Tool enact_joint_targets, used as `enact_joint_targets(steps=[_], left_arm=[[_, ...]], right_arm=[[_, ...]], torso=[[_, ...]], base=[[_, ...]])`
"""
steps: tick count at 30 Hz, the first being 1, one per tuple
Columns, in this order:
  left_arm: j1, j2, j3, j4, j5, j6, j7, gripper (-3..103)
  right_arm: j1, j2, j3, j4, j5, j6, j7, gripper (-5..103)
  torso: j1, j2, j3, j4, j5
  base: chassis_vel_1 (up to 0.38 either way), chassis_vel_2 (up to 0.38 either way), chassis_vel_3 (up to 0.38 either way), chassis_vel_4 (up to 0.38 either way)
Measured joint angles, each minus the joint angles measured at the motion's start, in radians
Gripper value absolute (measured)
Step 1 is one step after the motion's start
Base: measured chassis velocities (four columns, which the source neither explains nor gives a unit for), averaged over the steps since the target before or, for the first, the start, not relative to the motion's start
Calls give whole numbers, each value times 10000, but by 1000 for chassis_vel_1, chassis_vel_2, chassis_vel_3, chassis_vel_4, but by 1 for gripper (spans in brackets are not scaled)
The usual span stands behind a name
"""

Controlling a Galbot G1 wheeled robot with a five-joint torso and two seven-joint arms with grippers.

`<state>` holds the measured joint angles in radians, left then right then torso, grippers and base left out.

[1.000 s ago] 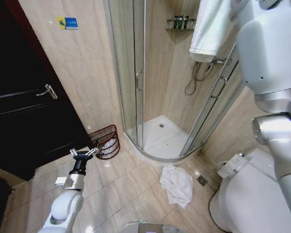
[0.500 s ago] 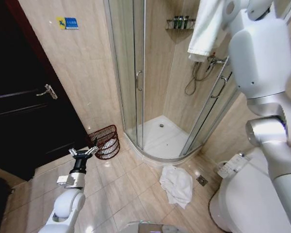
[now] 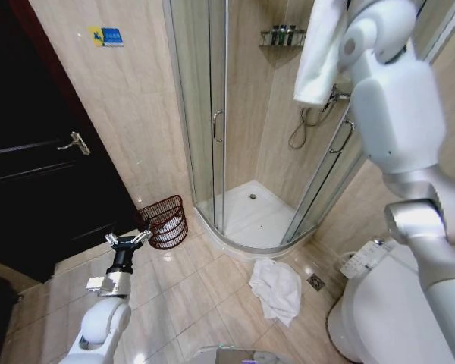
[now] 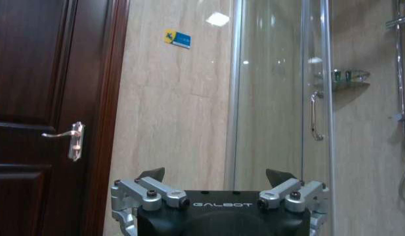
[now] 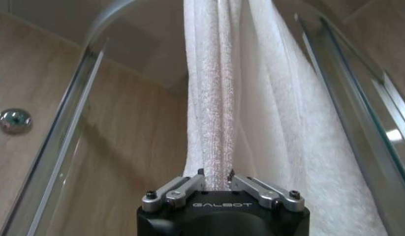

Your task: Discard the used towel into the hamper.

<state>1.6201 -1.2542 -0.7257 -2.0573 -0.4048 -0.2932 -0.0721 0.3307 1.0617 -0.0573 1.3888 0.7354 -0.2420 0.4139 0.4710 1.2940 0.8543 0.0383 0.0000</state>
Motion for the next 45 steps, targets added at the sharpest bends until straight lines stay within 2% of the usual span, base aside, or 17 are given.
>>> enact_joint_targets(steps=[10,11,21,29,35,39,45], left_arm=[[-57,-54,108,109,107,-16,29,100],[-63,-65,151,131,171,-16,32,100],[-159,-150,348,151,427,31,35,100],[-125,-285,498,130,645,43,32,100],[1,-318,467,71,714,32,27,100],[51,-370,516,40,869,15,22,100],[-11,-447,774,3,1098,35,5,100]], right_arm=[[-1829,-716,496,1293,124,-5,-13,4],[-2427,-861,741,1583,119,-5,-45,4],[-4771,-1327,1608,2667,55,20,-95,4],[-6003,-1420,2177,3263,-18,69,-116,4],[-7635,-1401,2961,3827,-181,155,-327,4],[-8954,-1246,3654,4260,-394,197,-522,4],[-10219,-872,4376,4809,-804,350,-679,4]], torso=[[0,0,-1,1,-3],[0,1,0,1,0],[4,-3,5,1,5],[3,-2,2,1,1],[2,-1,0,1,0],[2,-3,3,-1,10],[1,-1,0,0,-1]], base=[[0,0,0,0],[0,0,0,0],[0,0,0,0],[0,0,0,0],[0,0,0,0],[0,0,0,0],[0,0,0,0]])
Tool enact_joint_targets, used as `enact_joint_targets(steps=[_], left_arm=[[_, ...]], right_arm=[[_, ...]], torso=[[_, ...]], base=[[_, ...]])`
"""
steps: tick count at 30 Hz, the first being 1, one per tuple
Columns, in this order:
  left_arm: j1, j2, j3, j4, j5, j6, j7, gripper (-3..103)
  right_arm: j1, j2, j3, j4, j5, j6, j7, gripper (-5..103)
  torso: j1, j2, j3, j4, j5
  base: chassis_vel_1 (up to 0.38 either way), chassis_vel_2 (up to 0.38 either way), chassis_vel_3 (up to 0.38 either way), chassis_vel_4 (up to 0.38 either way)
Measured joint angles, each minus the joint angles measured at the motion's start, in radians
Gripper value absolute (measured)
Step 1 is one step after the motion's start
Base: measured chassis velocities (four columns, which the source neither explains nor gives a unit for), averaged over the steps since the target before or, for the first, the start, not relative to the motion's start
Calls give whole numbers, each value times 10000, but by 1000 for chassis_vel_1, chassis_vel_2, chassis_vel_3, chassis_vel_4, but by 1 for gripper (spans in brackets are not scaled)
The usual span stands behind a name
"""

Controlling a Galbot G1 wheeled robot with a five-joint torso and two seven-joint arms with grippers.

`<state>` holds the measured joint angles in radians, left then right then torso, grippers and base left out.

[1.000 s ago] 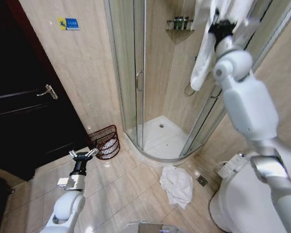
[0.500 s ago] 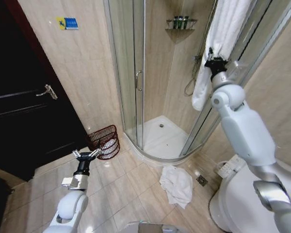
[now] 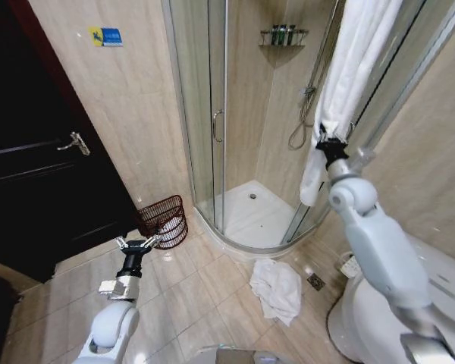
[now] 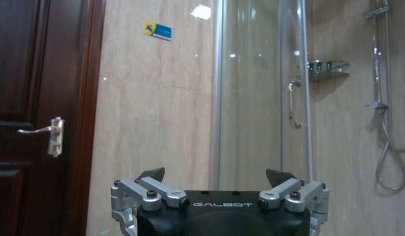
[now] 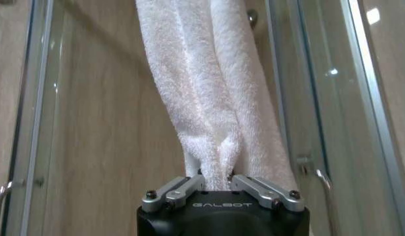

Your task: Discard the used towel into the hamper.

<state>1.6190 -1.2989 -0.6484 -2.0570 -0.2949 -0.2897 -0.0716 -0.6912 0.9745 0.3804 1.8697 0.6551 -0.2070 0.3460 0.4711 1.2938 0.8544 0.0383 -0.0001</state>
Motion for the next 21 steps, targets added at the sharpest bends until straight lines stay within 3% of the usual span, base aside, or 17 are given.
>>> enact_joint_targets(steps=[7,14,17,21], left_arm=[[4,-113,408,-213,272,40,-30,100],[112,-115,378,-263,247,-52,-27,100],[168,-112,365,-272,225,-173,-27,100],[219,-101,366,-326,204,-236,-23,100]], right_arm=[[-3023,1167,671,867,-1392,627,-279,4],[-4406,1992,726,1492,-2499,1094,-418,4],[-5436,2496,667,2131,-3607,1517,-717,4],[-6004,2680,649,2637,-4200,1766,-837,4]], torso=[[1,-1,2,-3,5],[1,0,1,1,1],[0,0,1,-1,0],[0,1,0,0,0]], base=[[0,0,0,0],[0,0,0,0],[0,0,0,0],[0,0,0,0]])
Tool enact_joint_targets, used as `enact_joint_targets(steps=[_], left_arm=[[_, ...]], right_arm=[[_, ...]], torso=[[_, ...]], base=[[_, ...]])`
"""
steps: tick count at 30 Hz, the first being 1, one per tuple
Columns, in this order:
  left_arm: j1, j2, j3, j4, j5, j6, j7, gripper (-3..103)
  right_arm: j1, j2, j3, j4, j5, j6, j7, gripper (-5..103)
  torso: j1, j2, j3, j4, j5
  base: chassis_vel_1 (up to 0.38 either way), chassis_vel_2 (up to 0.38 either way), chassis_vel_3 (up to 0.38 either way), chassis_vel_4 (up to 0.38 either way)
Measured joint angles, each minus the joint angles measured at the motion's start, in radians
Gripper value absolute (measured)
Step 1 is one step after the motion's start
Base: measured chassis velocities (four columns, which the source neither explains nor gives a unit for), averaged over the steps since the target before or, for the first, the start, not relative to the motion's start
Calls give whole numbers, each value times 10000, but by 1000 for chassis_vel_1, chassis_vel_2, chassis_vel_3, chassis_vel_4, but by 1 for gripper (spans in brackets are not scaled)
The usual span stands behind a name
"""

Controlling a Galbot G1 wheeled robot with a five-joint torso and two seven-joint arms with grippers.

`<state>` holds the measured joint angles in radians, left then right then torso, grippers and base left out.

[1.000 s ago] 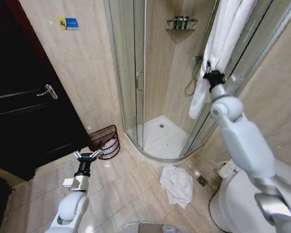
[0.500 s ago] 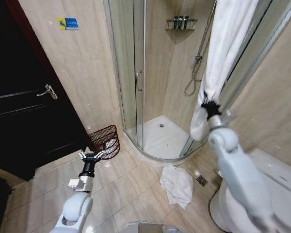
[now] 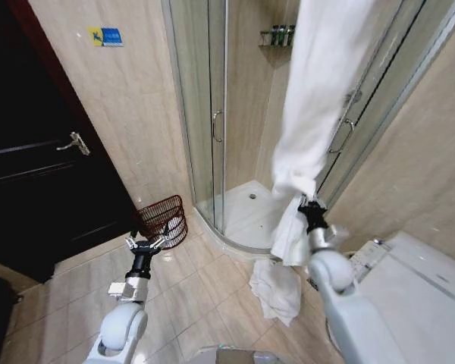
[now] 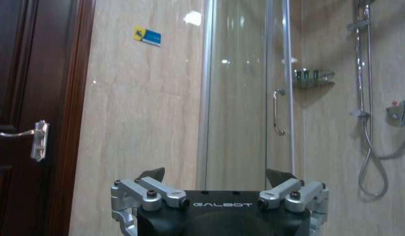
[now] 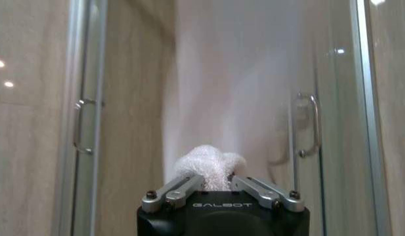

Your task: Discard the used towel into the hamper.

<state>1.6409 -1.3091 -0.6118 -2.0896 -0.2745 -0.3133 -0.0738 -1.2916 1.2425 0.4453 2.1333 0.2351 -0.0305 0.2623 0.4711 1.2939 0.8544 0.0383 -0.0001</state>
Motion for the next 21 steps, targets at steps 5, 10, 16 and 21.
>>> enact_joint_targets(steps=[5,10,16,21], left_arm=[[74,9,12,-12,-8,-143,7,100],[175,44,4,-47,-35,-268,9,100],[233,91,-25,-101,-163,-295,6,100],[56,78,114,-99,-121,-155,1,100]], right_arm=[[-448,-34,62,584,-459,134,-36,4],[-542,-152,202,957,-498,163,10,4],[-520,-321,443,1148,-258,120,63,4],[-621,-518,771,1676,150,-60,150,4]], torso=[[0,0,0,0,2],[0,0,-1,0,-2],[0,0,0,0,2],[1,0,0,0,0]], base=[[0,0,0,0],[0,0,0,0],[0,0,0,0],[0,0,0,0]])
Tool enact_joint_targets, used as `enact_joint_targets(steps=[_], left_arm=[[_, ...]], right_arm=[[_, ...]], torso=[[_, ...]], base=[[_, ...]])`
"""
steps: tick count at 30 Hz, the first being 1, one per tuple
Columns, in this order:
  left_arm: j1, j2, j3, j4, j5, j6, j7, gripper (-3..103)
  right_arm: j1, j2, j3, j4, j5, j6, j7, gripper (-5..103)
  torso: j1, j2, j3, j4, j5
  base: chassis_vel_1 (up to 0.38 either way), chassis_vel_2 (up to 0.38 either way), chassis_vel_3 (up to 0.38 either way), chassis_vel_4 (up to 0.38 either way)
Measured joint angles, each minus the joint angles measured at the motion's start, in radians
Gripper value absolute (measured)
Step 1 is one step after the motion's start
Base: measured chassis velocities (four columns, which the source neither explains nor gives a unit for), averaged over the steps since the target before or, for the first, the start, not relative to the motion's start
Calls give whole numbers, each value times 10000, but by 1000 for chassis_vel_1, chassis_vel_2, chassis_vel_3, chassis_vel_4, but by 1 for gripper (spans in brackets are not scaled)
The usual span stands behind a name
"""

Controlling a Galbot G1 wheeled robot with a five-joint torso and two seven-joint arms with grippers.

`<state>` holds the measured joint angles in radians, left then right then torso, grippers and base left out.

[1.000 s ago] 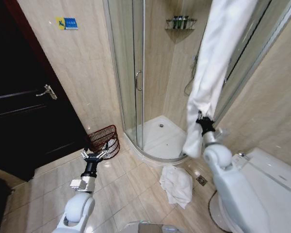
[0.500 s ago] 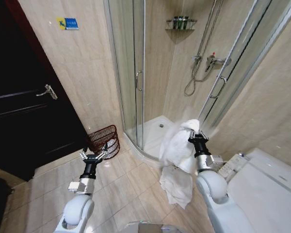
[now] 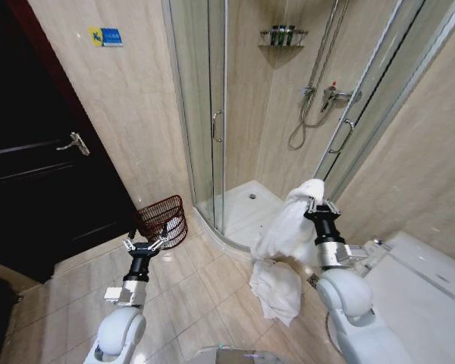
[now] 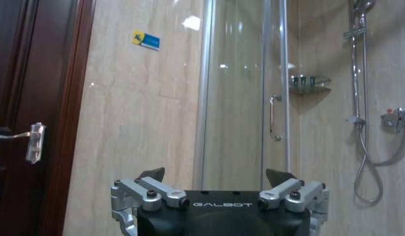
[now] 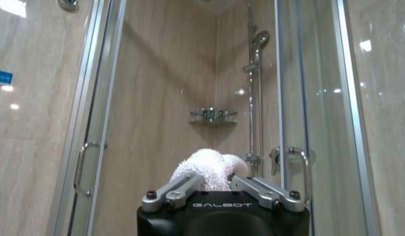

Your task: Discard the used towel into the hamper.

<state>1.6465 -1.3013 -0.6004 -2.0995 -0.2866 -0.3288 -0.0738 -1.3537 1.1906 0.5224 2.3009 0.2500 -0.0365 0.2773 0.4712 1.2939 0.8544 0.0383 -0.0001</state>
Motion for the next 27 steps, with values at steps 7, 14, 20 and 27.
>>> enact_joint_targets(steps=[7,14,20,27], left_arm=[[-108,-29,87,-47,76,148,-4,100],[-50,31,76,-74,112,127,37,100],[-55,46,90,-67,112,122,44,100],[21,12,159,-67,147,233,143,100]], right_arm=[[-386,186,63,250,-256,-293,-85,4],[-435,507,-169,75,-938,-391,-317,4],[-427,527,-202,-44,-1026,-363,-379,4],[-487,513,-256,-80,-1111,-215,-477,4]], torso=[[-1,0,0,-1,0],[-1,0,0,0,0],[0,0,0,0,1],[0,0,1,0,0]], base=[[0,0,0,0],[0,0,0,0],[0,0,0,0],[0,0,0,0]])
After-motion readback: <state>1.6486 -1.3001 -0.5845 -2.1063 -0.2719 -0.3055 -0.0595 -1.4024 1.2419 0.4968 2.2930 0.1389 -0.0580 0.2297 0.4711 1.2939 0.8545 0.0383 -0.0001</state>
